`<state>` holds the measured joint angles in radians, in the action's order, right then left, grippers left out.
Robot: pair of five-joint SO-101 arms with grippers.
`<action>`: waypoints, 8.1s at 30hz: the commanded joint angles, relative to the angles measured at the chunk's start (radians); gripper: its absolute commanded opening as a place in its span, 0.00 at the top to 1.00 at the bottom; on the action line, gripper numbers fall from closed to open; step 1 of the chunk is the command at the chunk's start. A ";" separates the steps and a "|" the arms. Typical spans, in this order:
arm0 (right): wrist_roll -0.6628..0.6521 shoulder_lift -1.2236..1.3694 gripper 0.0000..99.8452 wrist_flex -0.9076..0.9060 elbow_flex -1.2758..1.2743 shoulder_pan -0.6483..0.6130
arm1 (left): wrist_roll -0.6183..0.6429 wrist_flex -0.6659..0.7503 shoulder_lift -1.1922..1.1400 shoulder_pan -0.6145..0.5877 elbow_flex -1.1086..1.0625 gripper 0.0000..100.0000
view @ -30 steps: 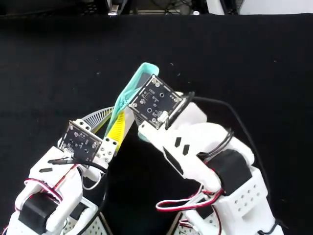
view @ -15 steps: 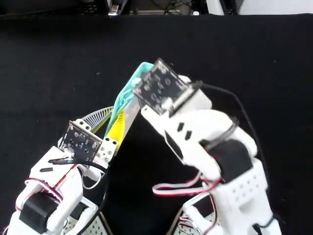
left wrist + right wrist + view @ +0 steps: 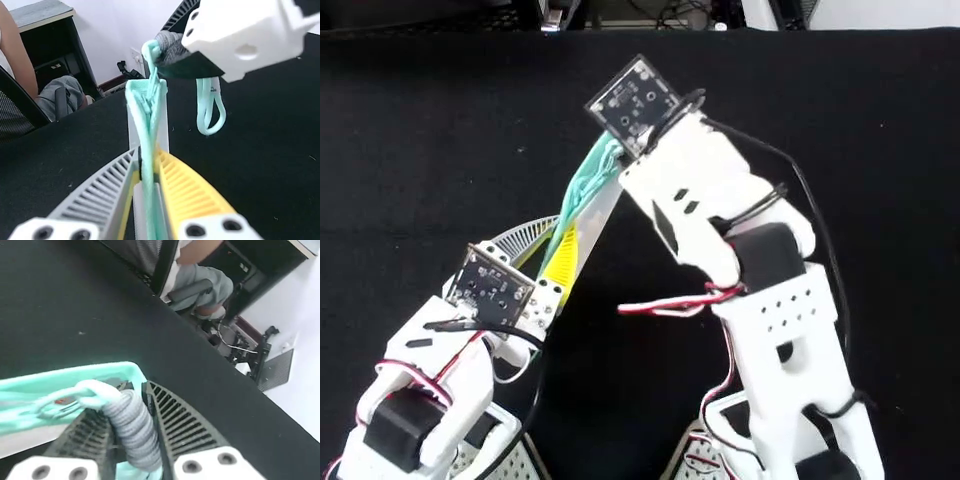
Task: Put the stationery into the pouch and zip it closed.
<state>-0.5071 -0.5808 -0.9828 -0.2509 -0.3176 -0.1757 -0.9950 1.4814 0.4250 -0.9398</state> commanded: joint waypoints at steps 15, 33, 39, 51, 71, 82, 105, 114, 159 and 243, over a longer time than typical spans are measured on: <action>-0.006 -0.099 0.99 0.043 -0.084 -0.008 | -0.005 -0.008 0.000 0.004 -0.002 0.97; -0.006 -0.249 0.99 -0.081 -0.082 -0.158 | 0.002 -0.058 0.239 0.012 0.047 0.78; 0.003 -0.251 0.99 -0.141 -0.048 -0.275 | 0.002 -0.074 0.281 0.010 0.047 0.78; 0.003 -0.248 0.99 -0.328 0.170 -0.402 | -0.002 -0.068 0.216 0.122 -0.001 0.78; -0.005 -0.251 0.99 -0.416 0.209 -0.440 | 0.000 0.189 0.204 -0.087 -0.193 0.78; -0.005 -0.245 0.99 -0.410 0.209 -0.477 | 0.000 0.066 0.213 -0.051 -0.074 0.78; -0.005 -0.243 0.99 -0.565 0.407 -0.522 | 0.025 0.032 0.207 -0.131 -0.030 0.78; 0.003 -0.197 0.99 -0.486 0.361 -0.578 | 0.021 0.117 0.213 -0.228 -0.088 0.78; 0.003 -0.054 0.99 -0.534 0.611 -0.396 | 0.153 0.153 0.206 -0.196 -0.157 0.73; 0.003 -0.056 0.99 -0.523 0.441 -0.466 | 0.098 0.163 0.209 -0.087 -0.154 0.93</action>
<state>-0.5148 -0.6299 -1.5121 0.1864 -0.7718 -0.0713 -0.8631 1.6978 0.3437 -1.1239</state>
